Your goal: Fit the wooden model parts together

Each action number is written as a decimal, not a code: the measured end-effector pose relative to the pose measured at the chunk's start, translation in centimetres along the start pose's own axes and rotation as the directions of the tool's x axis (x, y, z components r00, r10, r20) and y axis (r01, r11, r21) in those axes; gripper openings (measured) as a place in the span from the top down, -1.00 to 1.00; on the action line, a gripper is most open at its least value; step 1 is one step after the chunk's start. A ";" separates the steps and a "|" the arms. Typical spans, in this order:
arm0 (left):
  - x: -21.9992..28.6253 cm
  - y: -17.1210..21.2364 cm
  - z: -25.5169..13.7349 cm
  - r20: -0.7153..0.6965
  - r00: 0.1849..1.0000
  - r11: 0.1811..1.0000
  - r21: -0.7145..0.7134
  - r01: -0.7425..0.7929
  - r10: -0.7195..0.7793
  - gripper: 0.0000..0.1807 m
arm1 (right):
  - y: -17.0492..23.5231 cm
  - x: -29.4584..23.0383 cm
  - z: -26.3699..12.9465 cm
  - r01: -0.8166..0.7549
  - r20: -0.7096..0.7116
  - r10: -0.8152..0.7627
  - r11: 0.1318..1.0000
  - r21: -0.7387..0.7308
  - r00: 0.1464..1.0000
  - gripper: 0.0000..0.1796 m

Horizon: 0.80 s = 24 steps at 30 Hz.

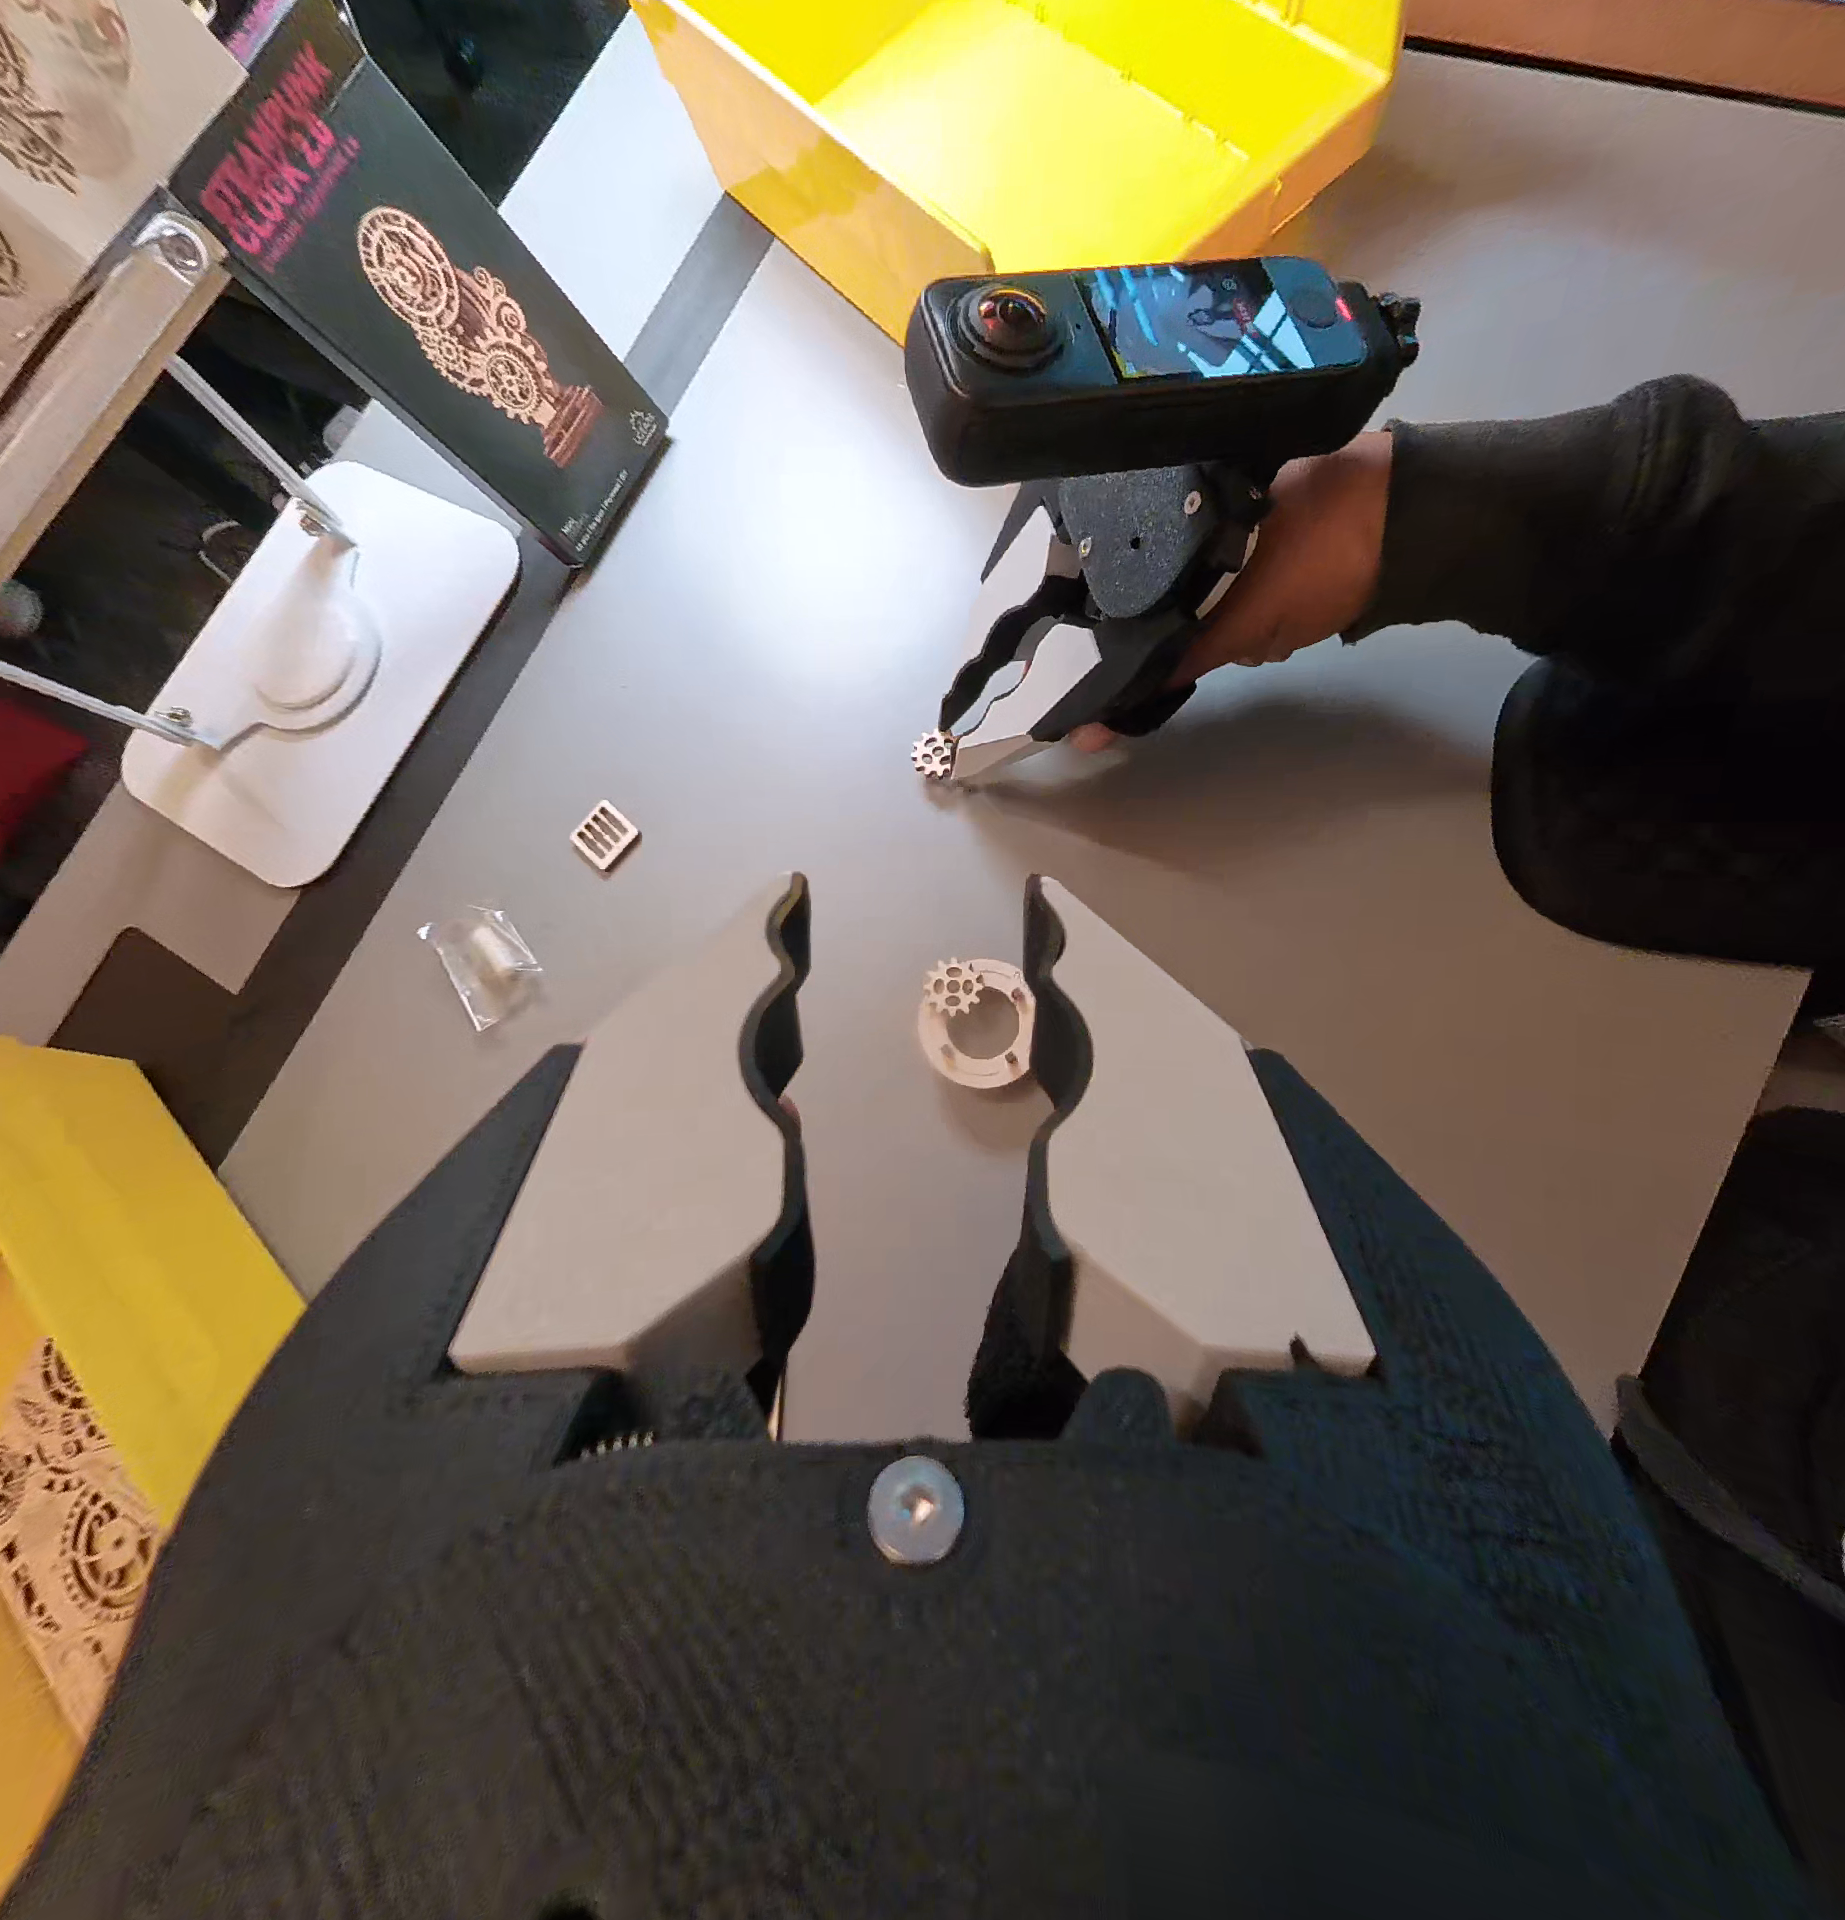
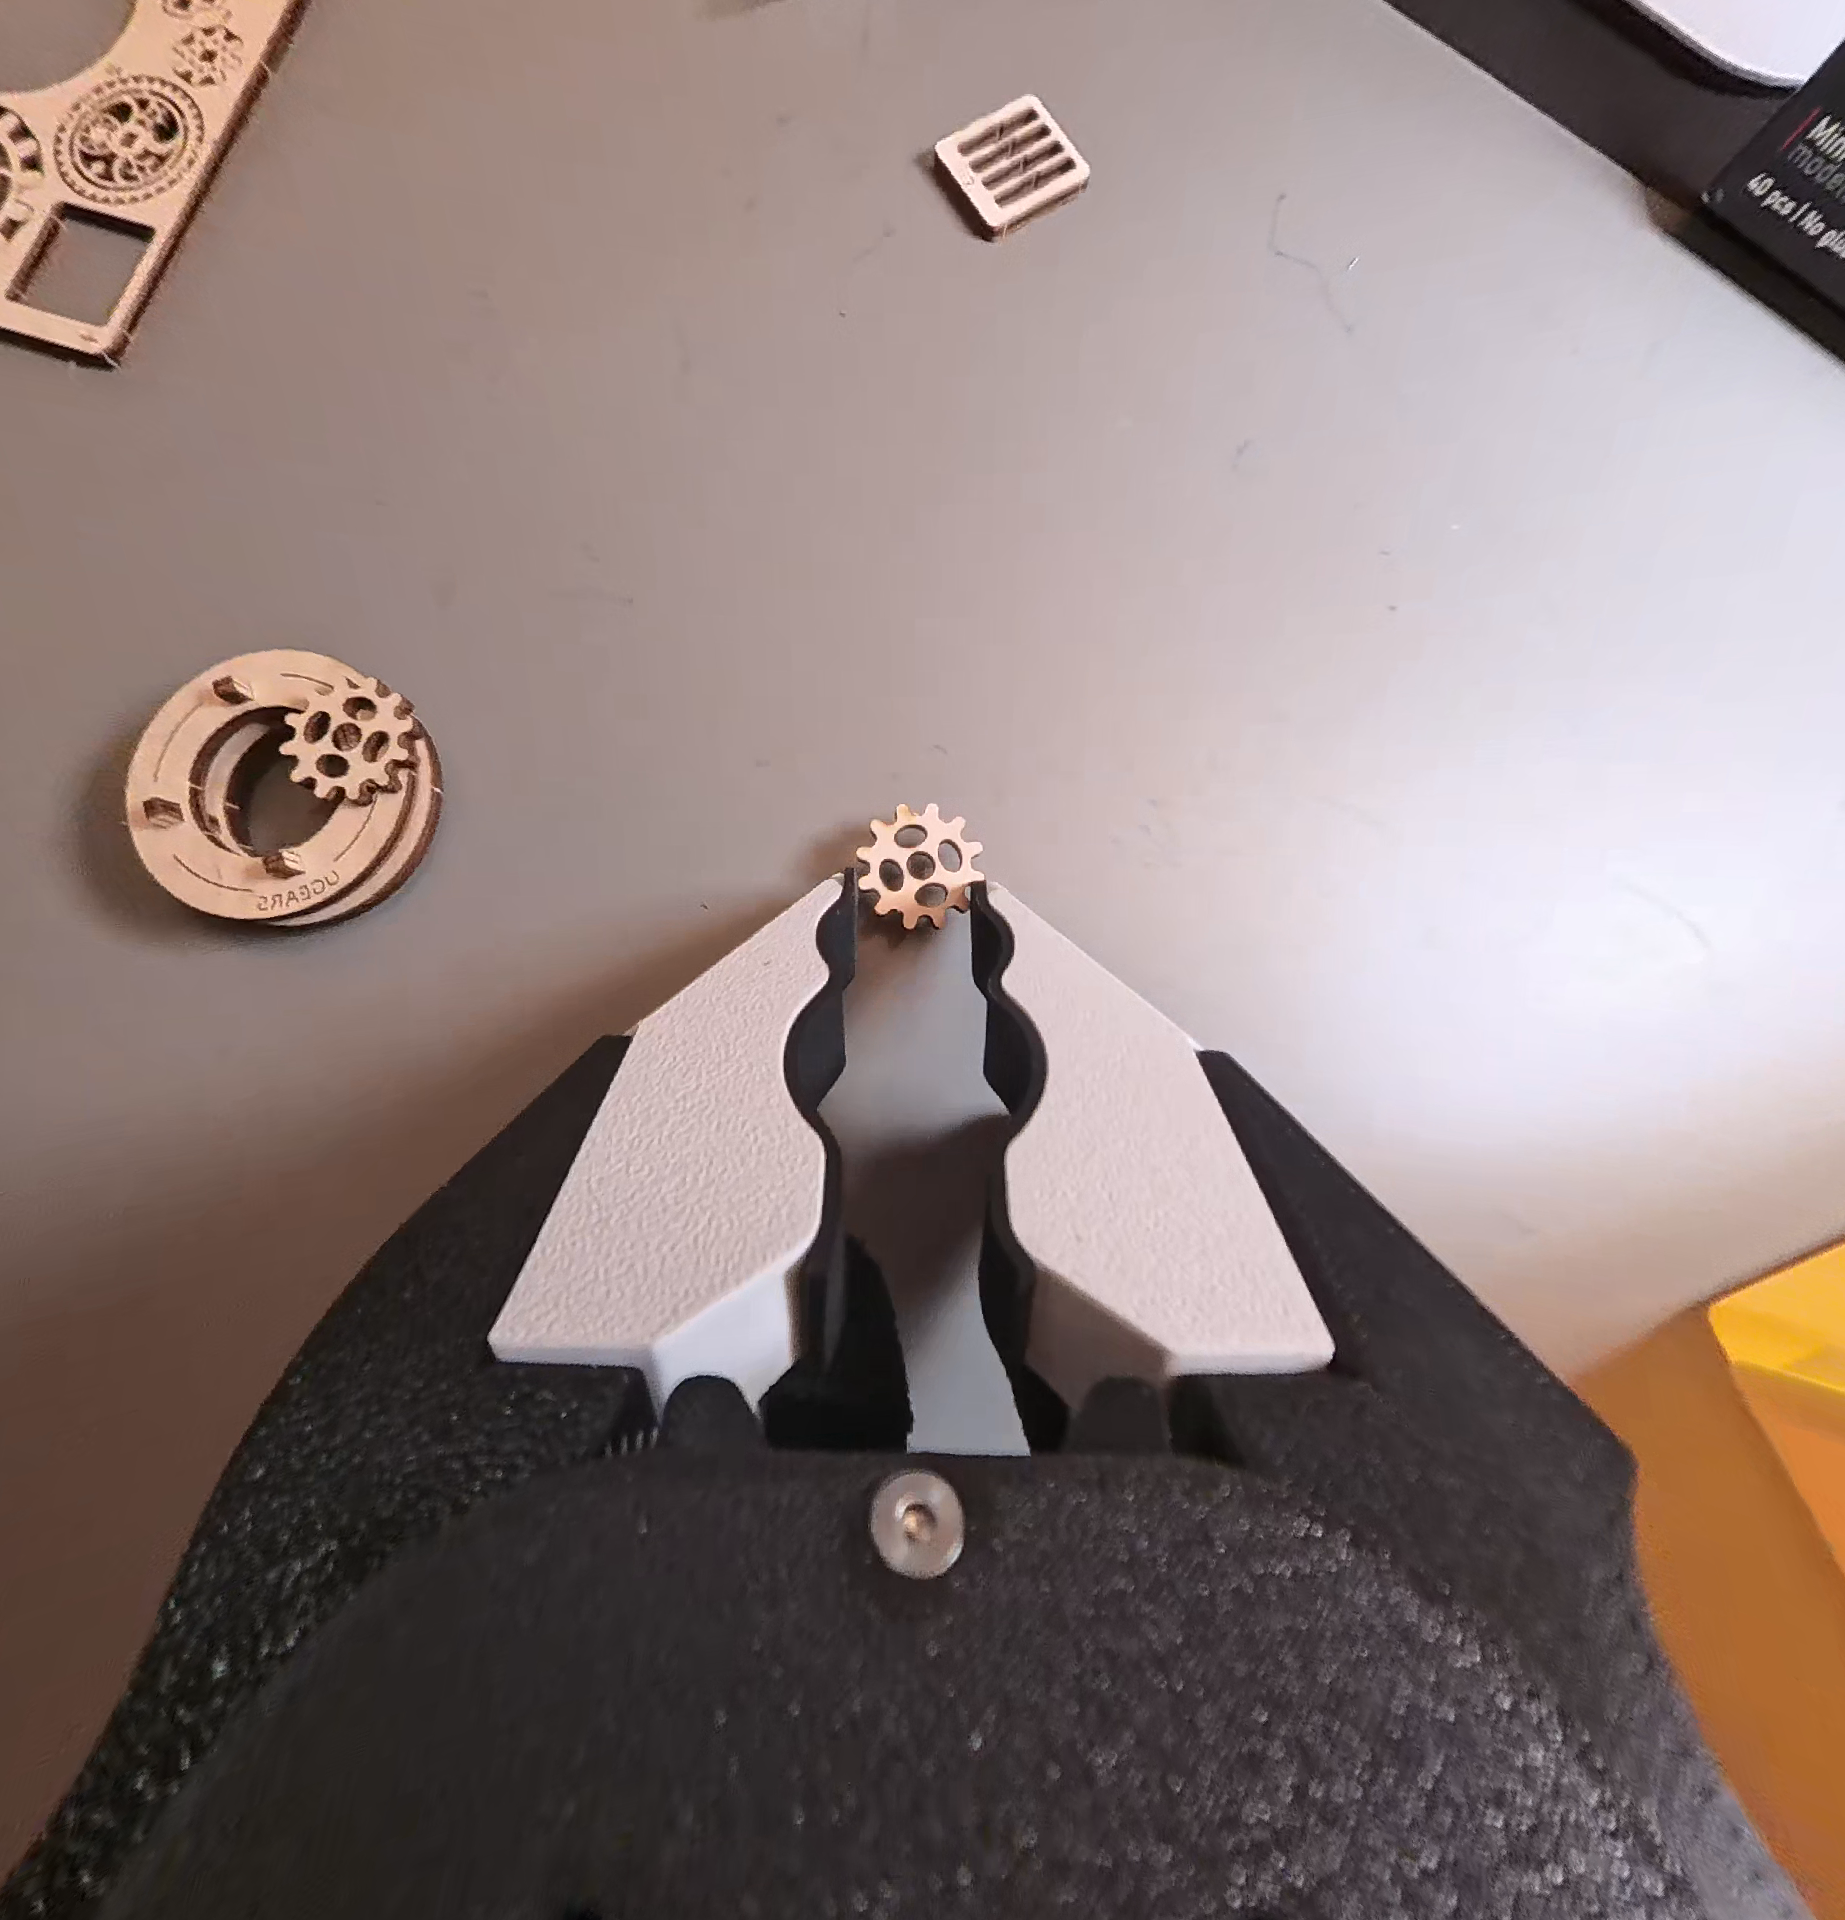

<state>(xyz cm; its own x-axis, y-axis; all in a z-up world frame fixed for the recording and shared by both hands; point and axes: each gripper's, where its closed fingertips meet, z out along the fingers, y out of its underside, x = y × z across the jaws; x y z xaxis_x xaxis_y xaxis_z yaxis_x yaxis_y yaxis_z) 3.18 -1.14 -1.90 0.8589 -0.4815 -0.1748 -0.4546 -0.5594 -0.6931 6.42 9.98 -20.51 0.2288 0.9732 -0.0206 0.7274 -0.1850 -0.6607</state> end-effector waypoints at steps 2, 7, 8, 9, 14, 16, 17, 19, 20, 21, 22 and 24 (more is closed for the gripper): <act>-0.2 0.4 -0.2 0.016 1.000 1.000 -0.005 -0.013 0.013 0.54 | -0.1 -0.2 -0.1 -0.007 0.004 0.007 1.000 0.014 1.000 0.78; -0.7 2.7 -0.2 0.033 0.999 0.997 -0.077 0.004 -0.002 0.53 | -1.5 -1.8 -0.9 -0.009 0.052 0.004 0.996 0.084 0.999 0.78; -0.6 3.0 -0.2 0.036 0.999 0.995 -0.096 -0.008 0.011 0.51 | -1.9 -2.3 -1.1 -0.005 0.071 -0.003 0.994 0.108 0.997 0.78; -0.5 3.3 -0.3 0.033 0.999 0.993 -0.114 -0.018 0.022 0.50 | -2.2 -2.9 -1.4 -0.005 0.091 -0.007 0.992 0.130 0.996 0.78; 0.1 3.3 -0.9 0.003 1.000 0.992 -0.123 -0.029 0.030 0.44 | -3.1 -6.3 -3.2 0.057 0.175 -0.091 0.979 0.194 0.980 0.78; -0.4 3.2 0.1 -0.012 1.000 0.996 -0.084 0.011 -0.012 0.41 | -3.3 -7.8 -3.7 0.096 0.197 -0.138 0.973 0.209 0.971 0.78; -0.8 3.4 1.0 -0.024 0.999 0.997 -0.059 0.046 -0.047 0.40 | -3.5 -8.6 -4.0 0.116 0.206 -0.162 0.969 0.219 0.965 0.78; -1.4 4.3 3.1 -0.064 0.992 0.994 0.009 0.109 -0.108 0.35 | -3.3 -10.2 -4.2 0.165 0.232 -0.215 0.962 0.216 0.949 0.79; -1.4 4.9 4.3 -0.089 0.990 0.991 0.058 0.119 -0.114 0.33 | -3.0 -11.0 -4.0 0.197 0.240 -0.244 0.959 0.206 0.940 0.79; -1.2 5.7 5.4 -0.121 0.987 0.988 0.099 0.122 -0.110 0.31 | -2.8 -11.6 -3.9 0.226 0.240 -0.273 0.952 0.206 0.931 0.79; -0.9 6.9 6.5 -0.157 0.983 0.984 0.130 0.120 -0.099 0.27 | -2.6 -12.3 -3.6 0.250 0.248 -0.296 0.947 0.200 0.923 0.79; -0.4 9.4 8.4 -0.217 0.973 0.979 0.165 0.121 -0.083 0.25 | -2.0 -13.2 -3.0 0.290 0.255 -0.327 0.941 0.173 0.910 0.78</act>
<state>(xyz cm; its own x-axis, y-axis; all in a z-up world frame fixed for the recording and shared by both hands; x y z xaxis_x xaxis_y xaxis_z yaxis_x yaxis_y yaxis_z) 0.52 -0.52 -14.16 0.8221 -0.5680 0.0394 -0.3025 -0.4944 -0.8149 3.89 -2.91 -16.71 -0.1947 0.9809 0.0055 0.6393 0.1311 -0.7577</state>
